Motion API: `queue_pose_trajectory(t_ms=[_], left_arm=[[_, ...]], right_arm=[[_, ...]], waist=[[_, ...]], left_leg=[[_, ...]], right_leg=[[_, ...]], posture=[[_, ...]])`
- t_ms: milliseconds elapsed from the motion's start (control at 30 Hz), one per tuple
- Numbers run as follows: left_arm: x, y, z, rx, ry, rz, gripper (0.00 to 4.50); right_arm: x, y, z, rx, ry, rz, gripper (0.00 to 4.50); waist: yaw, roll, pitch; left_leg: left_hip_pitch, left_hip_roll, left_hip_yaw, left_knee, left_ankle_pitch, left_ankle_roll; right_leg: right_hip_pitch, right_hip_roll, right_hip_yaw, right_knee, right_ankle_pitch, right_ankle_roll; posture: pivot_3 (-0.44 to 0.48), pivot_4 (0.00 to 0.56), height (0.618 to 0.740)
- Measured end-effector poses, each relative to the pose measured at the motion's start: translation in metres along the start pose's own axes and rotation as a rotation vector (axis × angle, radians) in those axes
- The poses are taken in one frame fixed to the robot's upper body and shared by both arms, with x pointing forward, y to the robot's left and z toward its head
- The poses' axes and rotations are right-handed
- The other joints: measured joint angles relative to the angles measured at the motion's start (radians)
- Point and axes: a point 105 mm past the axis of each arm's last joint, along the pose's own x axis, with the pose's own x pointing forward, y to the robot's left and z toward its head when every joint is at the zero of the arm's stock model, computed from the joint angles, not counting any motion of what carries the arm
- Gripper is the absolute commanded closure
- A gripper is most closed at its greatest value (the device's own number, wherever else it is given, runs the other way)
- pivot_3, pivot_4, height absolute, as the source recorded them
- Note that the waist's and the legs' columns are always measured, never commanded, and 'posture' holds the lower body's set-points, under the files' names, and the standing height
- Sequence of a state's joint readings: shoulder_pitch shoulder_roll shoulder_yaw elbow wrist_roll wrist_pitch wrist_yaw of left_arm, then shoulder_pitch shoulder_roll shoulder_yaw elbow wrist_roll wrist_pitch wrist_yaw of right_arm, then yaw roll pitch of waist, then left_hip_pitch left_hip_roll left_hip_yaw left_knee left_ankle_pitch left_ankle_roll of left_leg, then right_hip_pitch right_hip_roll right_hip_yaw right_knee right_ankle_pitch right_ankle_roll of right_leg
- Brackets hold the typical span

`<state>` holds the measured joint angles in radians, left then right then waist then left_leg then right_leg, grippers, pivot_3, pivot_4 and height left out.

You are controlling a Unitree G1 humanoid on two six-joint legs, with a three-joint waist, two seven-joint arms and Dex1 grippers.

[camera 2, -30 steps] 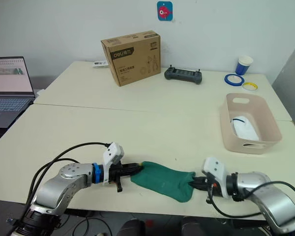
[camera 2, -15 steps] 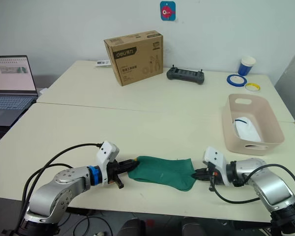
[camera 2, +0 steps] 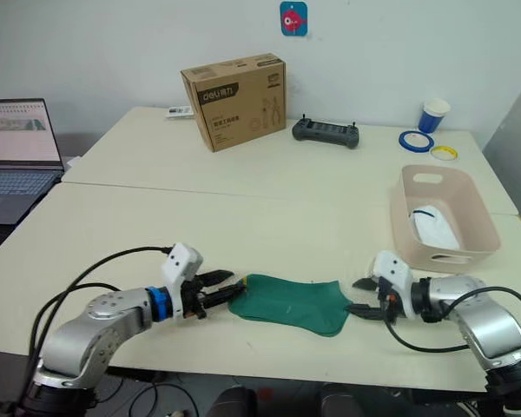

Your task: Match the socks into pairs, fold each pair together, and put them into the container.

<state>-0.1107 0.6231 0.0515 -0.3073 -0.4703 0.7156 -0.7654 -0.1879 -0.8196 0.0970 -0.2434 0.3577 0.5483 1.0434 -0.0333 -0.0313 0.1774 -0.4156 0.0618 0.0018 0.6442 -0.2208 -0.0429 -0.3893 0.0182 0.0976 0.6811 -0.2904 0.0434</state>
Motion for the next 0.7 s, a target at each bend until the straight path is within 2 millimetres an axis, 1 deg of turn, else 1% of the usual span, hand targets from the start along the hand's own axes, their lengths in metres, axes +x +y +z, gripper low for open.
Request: queue_pose_trajectory(t_ms=[67,100,167,200,233,267,300,367,400,433,467,533,600,700], left_arm=[[-0.013,0.006,0.008,0.049,-0.006,-0.018,1.52],[-0.018,0.008,0.013,0.081,-0.017,-0.029,1.49],[-0.021,0.007,0.026,0.155,-0.054,-0.078,1.92],[-0.019,0.003,0.033,0.188,-0.074,-0.115,2.13],[-0.016,-0.006,0.038,0.231,-0.092,-0.183,2.42],[-0.013,-0.013,0.040,0.259,-0.097,-0.237,2.75],[-0.009,-0.020,0.039,0.283,-0.094,-0.288,3.08],[-0.003,-0.028,0.032,0.323,-0.065,-0.343,3.64],[0.003,-0.032,0.023,0.358,-0.028,-0.382,3.98],[0.008,-0.034,0.017,0.382,-0.002,-0.404,4.31],[0.013,-0.035,0.010,0.404,0.026,-0.419,4.48],[0.021,-0.030,0.001,0.410,0.058,-0.415,4.48],[0.025,-0.024,-0.006,0.397,0.074,-0.397,4.48],[0.028,-0.022,-0.012,0.376,0.083,-0.392,4.48]], right_arm=[[-0.002,0.000,0.018,-0.029,-0.058,-0.001,1.69],[-0.001,0.002,0.029,-0.051,-0.102,0.006,1.89],[0.010,0.007,0.052,-0.086,-0.204,0.016,2.29],[0.016,0.012,0.058,-0.096,-0.230,0.030,2.64],[0.027,0.019,0.062,-0.103,-0.249,0.062,2.97],[0.036,0.026,0.062,-0.109,-0.255,0.090,3.32],[0.045,0.033,0.061,-0.110,-0.254,0.115,3.70],[0.054,0.038,0.060,-0.113,-0.253,0.129,4.33],[0.061,0.040,0.058,-0.126,-0.244,0.131,4.50],[0.066,0.042,0.055,-0.129,-0.236,0.135,4.50],[0.072,0.044,0.050,-0.128,-0.220,0.139,4.50],[0.080,0.043,0.035,-0.108,-0.177,0.131,4.50],[0.081,0.039,0.019,-0.075,-0.143,0.110,4.50],[0.078,0.037,0.014,-0.105,-0.135,0.102,4.50]], waist=[[-0.004,0.000,0.000],[-0.006,0.000,0.000],[-0.007,0.000,0.000],[-0.007,0.000,0.000],[-0.005,0.000,0.000],[-0.002,0.000,0.000],[0.001,0.000,0.000],[0.002,0.000,0.000],[0.002,0.000,0.000],[0.002,0.000,0.000],[0.002,0.000,0.000],[0.002,0.000,0.000],[0.002,0.000,0.000],[0.001,0.000,0.000]], left_leg=[[0.000,0.000,0.000,0.000,0.000,0.000],[0.000,0.001,0.000,0.000,0.000,0.000],[0.000,0.000,0.000,-0.001,0.000,0.000],[0.000,0.000,0.000,0.000,0.000,0.000],[0.000,0.000,0.000,0.000,0.000,0.000],[-0.001,0.000,0.000,0.000,0.000,0.000],[-0.001,-0.001,0.001,0.000,0.000,0.000],[-0.002,-0.001,0.001,0.000,0.000,0.000],[-0.002,-0.001,0.001,0.000,0.000,0.000],[-0.002,-0.001,0.001,0.000,0.000,0.000],[-0.001,-0.001,0.001,0.000,0.000,0.000],[-0.001,-0.001,0.000,0.000,0.000,0.000],[-0.001,0.000,0.000,0.000,0.000,0.000],[-0.001,0.000,0.001,0.000,0.000,0.000]], right_leg=[[0.000,0.000,0.000,0.000,0.000,0.000],[0.000,0.000,0.000,0.000,0.000,0.000],[0.000,0.001,-0.001,0.000,0.000,0.000],[0.000,0.000,-0.001,0.000,0.000,0.000],[0.000,0.000,-0.001,-0.001,0.000,0.000],[0.000,0.000,0.000,-0.001,0.000,0.000],[0.000,-0.001,0.000,-0.001,0.000,0.000],[0.000,-0.002,0.000,-0.001,0.000,-0.001],[0.000,-0.001,0.000,-0.002,0.000,-0.001],[0.000,-0.001,0.000,-0.001,0.000,-0.001],[0.000,-0.001,0.000,-0.001,0.000,-0.001],[-0.001,0.000,0.000,0.000,0.000,-0.001],[-0.001,0.000,0.000,0.000,-0.001,-0.001],[-0.001,0.000,0.000,0.000,-0.001,0.000]], posture=[[0.000,0.150,0.740],[0.000,0.150,0.740],[0.000,0.150,0.740],[0.000,0.150,0.740],[0.000,0.150,0.740],[0.000,0.150,0.740],[0.000,0.150,0.740],[0.000,0.150,0.740],[0.000,0.150,0.740],[0.000,0.150,0.740],[0.000,0.150,0.740],[0.000,0.150,0.740],[0.000,0.150,0.740],[0.000,0.150,0.740]])
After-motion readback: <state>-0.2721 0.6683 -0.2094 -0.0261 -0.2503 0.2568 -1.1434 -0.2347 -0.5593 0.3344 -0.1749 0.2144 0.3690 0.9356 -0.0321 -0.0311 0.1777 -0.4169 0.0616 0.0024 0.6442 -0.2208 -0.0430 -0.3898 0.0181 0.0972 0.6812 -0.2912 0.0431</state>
